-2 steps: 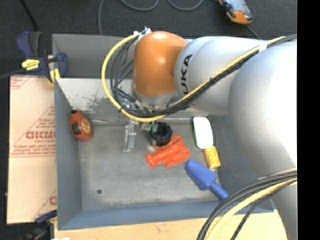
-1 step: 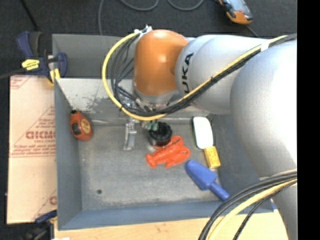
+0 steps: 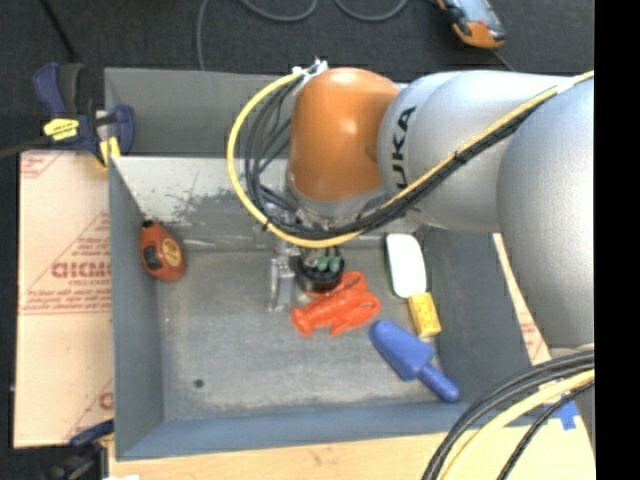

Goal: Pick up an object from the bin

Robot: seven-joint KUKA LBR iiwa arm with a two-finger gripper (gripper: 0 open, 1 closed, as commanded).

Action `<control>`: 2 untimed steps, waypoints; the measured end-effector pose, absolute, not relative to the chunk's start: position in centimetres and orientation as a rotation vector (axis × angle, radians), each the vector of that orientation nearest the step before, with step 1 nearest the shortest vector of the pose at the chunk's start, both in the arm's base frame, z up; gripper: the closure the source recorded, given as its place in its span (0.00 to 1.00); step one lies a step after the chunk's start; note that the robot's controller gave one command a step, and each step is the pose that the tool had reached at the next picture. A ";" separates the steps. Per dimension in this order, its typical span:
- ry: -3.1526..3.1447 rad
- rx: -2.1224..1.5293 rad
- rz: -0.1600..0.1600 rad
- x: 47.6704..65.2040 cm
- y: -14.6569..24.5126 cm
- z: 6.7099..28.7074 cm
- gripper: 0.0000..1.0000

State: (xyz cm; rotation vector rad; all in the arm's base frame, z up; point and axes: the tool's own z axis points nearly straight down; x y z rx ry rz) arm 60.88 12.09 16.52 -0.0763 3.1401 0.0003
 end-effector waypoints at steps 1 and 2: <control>3.135 -0.125 -0.001 61.3 7.8 15.6 0.00; 3.137 -0.092 0.000 58.5 6.0 14.9 0.00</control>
Offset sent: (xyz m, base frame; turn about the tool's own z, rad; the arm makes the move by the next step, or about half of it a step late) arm -0.0375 -0.0660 -0.0204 0.0033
